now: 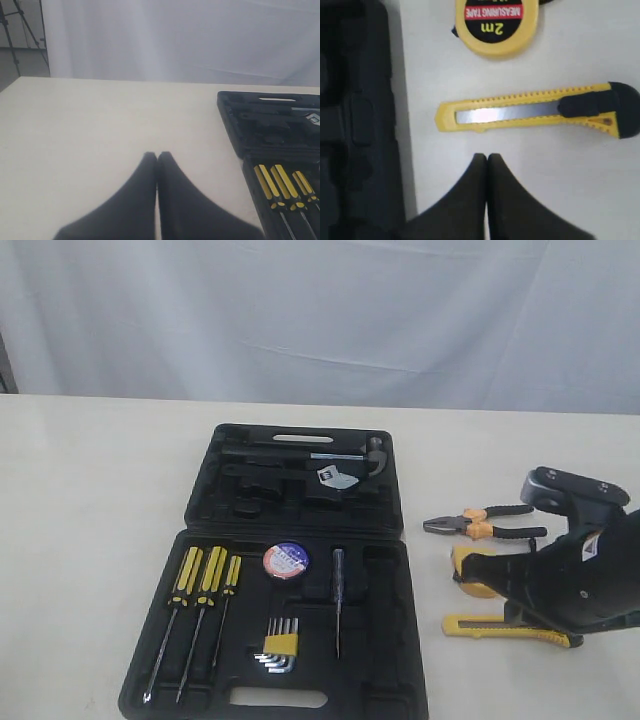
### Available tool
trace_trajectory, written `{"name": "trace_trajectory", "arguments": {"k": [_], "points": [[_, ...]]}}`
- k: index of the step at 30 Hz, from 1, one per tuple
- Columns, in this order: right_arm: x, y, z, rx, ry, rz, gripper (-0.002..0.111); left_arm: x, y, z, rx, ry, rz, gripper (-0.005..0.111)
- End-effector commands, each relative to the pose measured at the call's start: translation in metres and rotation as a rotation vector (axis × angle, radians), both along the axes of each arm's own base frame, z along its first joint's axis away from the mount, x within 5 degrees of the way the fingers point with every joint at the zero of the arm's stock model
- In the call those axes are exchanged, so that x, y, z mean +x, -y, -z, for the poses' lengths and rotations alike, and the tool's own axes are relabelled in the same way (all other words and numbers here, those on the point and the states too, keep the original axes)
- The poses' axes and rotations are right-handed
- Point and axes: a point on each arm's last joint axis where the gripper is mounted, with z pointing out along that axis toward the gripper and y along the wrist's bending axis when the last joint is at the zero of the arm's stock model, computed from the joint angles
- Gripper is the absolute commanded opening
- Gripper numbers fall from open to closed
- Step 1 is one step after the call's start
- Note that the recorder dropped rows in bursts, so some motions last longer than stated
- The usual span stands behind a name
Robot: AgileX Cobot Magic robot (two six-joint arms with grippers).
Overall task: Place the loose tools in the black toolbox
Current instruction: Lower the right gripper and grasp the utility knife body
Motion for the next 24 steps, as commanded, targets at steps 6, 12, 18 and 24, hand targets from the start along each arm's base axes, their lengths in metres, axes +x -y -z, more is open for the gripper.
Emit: {"name": "trace_trajectory", "arguments": {"k": [6, 12, 18, 24], "points": [[0.014, 0.001, -0.008, 0.095, 0.209, 0.199, -0.001, 0.000, 0.000, 0.001, -0.004, 0.000, 0.002, 0.000], [0.014, 0.001, -0.008, 0.118, 0.208, 0.240, -0.001, 0.000, 0.000, 0.001, -0.004, 0.000, 0.002, 0.000], [0.009, 0.002, -0.004, 0.232, 0.138, 0.485, -0.001, 0.000, 0.000, 0.001, -0.004, 0.000, 0.002, 0.000], [-0.010, 0.024, 0.001, -0.008, -0.009, 0.678, -0.001, 0.000, 0.000, 0.001, -0.004, 0.000, 0.002, 0.000]]}}
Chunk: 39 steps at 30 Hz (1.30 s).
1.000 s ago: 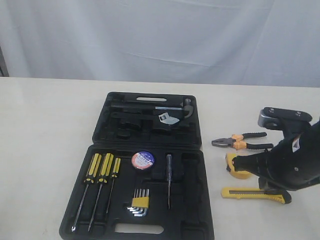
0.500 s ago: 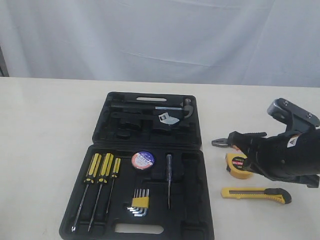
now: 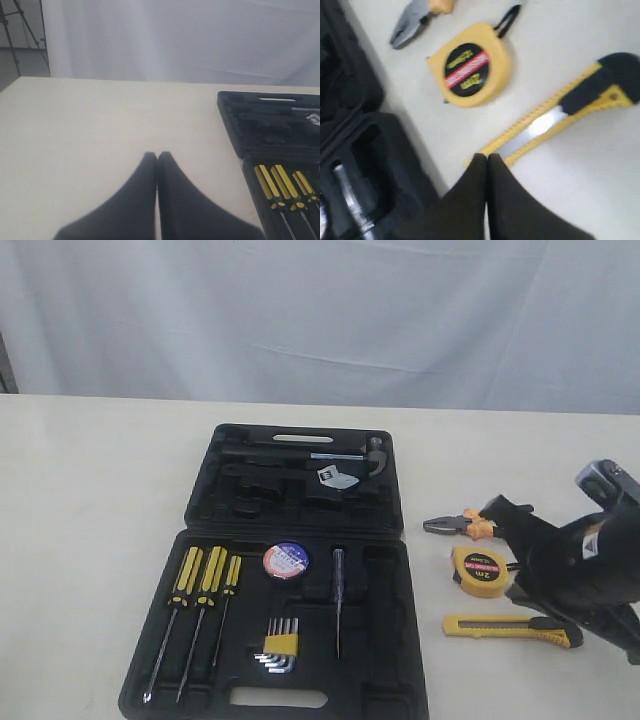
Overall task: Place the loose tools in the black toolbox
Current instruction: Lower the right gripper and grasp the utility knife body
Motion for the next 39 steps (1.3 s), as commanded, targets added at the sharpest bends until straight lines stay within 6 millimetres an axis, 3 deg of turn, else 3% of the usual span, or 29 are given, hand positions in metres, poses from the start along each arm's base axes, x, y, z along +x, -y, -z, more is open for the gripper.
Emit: {"name": "trace_trajectory", "arguments": {"k": [1, 4, 11, 15, 21, 25, 33, 34, 36, 39], "points": [[-0.017, 0.019, 0.001, -0.172, -0.182, 0.126, -0.001, 0.000, 0.000, 0.001, -0.004, 0.000, 0.002, 0.000], [-0.020, 0.023, 0.000, -0.212, -0.231, 0.141, -0.001, 0.000, 0.000, 0.001, -0.002, 0.000, 0.002, 0.000], [-0.008, 0.019, -0.005, -0.119, -0.126, 0.231, -0.001, 0.000, 0.000, 0.001, -0.002, 0.000, 0.002, 0.000], [-0.001, 0.021, 0.002, -0.098, -0.155, 0.303, -0.001, 0.000, 0.000, 0.001, -0.005, 0.000, 0.002, 0.000], [0.021, 0.003, 0.015, -0.109, -0.196, 0.232, -0.001, 0.000, 0.000, 0.001, -0.005, 0.000, 0.002, 0.000], [0.038, -0.007, 0.012, -0.110, -0.170, 0.203, -0.001, 0.000, 0.000, 0.001, -0.005, 0.000, 0.002, 0.000], [0.040, -0.009, 0.007, -0.091, -0.194, 0.199, 0.000, 0.000, 0.000, 0.001, -0.005, 0.000, 0.002, 0.000], [0.040, -0.009, 0.007, -0.096, -0.208, 0.181, 0.004, 0.000, 0.000, 0.001, -0.003, 0.000, 0.002, 0.000], [0.039, -0.010, 0.008, -0.093, -0.218, 0.170, 0.022, 0.000, 0.000, 0.001, -0.003, 0.000, 0.002, 0.000], [0.040, -0.010, 0.007, -0.081, -0.205, 0.199, 0.057, 0.000, 0.000, 0.001, -0.003, 0.000, 0.002, 0.000]]}}
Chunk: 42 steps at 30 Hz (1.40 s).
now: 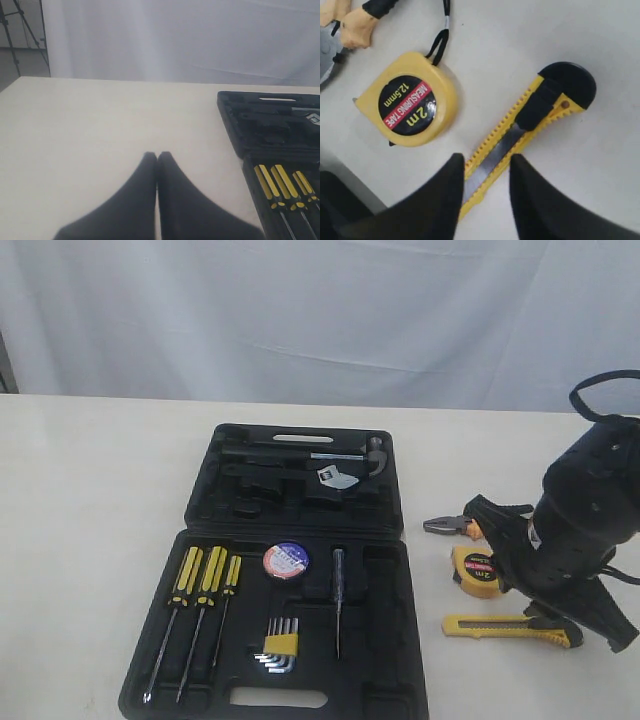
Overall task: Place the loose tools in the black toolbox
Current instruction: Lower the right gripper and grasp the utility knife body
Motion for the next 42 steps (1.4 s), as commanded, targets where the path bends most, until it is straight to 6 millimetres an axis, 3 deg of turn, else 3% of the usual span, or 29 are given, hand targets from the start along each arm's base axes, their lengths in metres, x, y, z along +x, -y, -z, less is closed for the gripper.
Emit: {"name": "trace_trajectory", "arguments": {"k": [1, 4, 24, 42], "points": [[0.001, 0.000, -0.001, 0.013, 0.011, 0.046, 0.061, 0.000, 0.000, 0.001, -0.003, 0.000, 0.002, 0.000], [0.001, 0.002, -0.001, 0.015, 0.035, 0.120, 0.063, 0.000, 0.000, 0.001, -0.005, 0.000, 0.002, 0.000], [0.005, 0.008, 0.006, -0.043, 0.047, 0.163, 0.063, 0.000, 0.000, 0.001, -0.005, 0.000, 0.002, 0.000], [0.013, 0.004, 0.030, 0.005, 0.025, 0.147, 0.063, 0.000, 0.000, 0.001, -0.005, 0.000, 0.002, 0.000]]}}
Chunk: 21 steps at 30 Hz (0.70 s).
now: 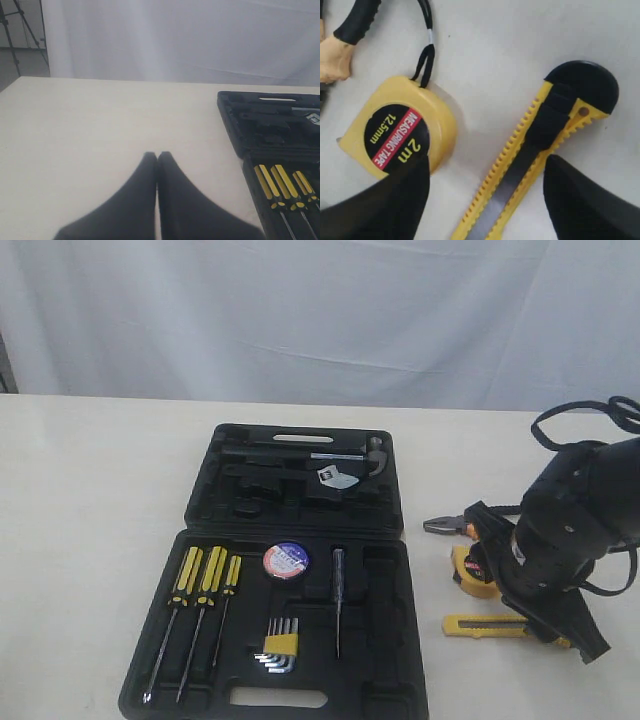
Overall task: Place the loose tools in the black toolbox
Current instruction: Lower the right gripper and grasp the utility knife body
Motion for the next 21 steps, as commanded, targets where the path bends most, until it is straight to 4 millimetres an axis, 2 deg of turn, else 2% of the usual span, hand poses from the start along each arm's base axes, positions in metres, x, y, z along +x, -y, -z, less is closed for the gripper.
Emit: {"name": "trace_trajectory", "arguments": {"k": [1, 21], "points": [[0.0015, 0.0009, 0.0027, -0.001, -0.008, -0.003, 0.063, -0.0001, 0.0002, 0.0006, -0.005, 0.000, 0.002, 0.000], [-0.0006, -0.0003, 0.0116, 0.016, -0.060, 0.008, 0.063, -0.0001, 0.0002, 0.0006, -0.005, 0.000, 0.002, 0.000]]}}
